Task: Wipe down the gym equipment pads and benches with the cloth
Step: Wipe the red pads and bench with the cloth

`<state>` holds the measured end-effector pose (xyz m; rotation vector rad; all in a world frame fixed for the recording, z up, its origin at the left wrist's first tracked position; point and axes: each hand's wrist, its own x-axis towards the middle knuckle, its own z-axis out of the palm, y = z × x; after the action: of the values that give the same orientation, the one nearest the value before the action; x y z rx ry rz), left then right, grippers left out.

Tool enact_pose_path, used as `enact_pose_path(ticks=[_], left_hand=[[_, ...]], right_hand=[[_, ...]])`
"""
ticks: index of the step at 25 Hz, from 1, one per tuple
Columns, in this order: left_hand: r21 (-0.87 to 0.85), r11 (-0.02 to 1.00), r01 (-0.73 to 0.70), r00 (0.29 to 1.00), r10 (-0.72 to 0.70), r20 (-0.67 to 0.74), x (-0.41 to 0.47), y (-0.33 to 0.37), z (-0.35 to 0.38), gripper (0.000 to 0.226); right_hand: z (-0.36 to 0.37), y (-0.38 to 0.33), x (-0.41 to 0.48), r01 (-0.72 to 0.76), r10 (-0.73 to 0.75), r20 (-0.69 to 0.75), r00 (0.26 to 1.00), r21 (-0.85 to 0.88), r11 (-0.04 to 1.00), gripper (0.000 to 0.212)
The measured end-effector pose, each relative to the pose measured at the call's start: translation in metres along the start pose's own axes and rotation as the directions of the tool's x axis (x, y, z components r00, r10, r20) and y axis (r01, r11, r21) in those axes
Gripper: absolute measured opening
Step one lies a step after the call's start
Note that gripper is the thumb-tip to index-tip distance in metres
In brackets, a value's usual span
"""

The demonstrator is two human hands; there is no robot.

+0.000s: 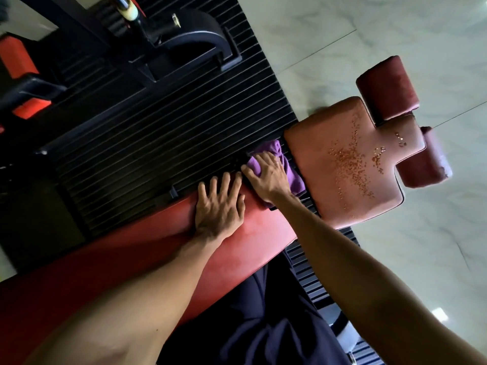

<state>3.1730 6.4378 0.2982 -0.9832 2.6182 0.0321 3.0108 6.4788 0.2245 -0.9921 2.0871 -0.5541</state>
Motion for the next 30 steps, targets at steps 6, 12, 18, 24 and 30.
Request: enact_pose_path(ticks=[6, 12, 18, 24, 30], left_hand=[[-0.027, 1.000, -0.002, 0.999, 0.003, 0.033, 0.002, 0.000, -0.004, 0.058], [-0.019, 1.000, -0.012, 1.000, 0.012, 0.017, 0.001, 0.000, -0.002, 0.058], [0.011, 1.000, 0.002, 1.000, -0.002, 0.010, 0.002, 0.002, -0.002, 0.058], [0.002, 0.999, 0.036, 0.998, -0.036, 0.045, 0.003, 0.008, -0.008, 0.057], [-0.037, 0.994, 0.103, 0.978, -0.094, 0.188, 0.030, 0.068, -0.015, 0.072]], right_hand=[[-0.007, 0.003, 0.024, -0.310, 0.307, 0.051, 0.950, 0.080, 0.947, 0.057], [0.000, -0.003, -0.029, -0.169, 0.166, 0.036, 0.985, 0.108, 0.980, 0.080], [-0.015, 0.013, 0.004, -0.263, 0.266, 0.011, 0.964, 0.192, 0.945, 0.056], [-0.051, 0.016, -0.021, -0.076, 0.091, -0.101, 0.991, 0.149, 0.986, 0.052], [-0.079, 0.074, -0.054, 0.121, -0.170, -0.140, 0.975, -0.304, 0.945, 0.064]])
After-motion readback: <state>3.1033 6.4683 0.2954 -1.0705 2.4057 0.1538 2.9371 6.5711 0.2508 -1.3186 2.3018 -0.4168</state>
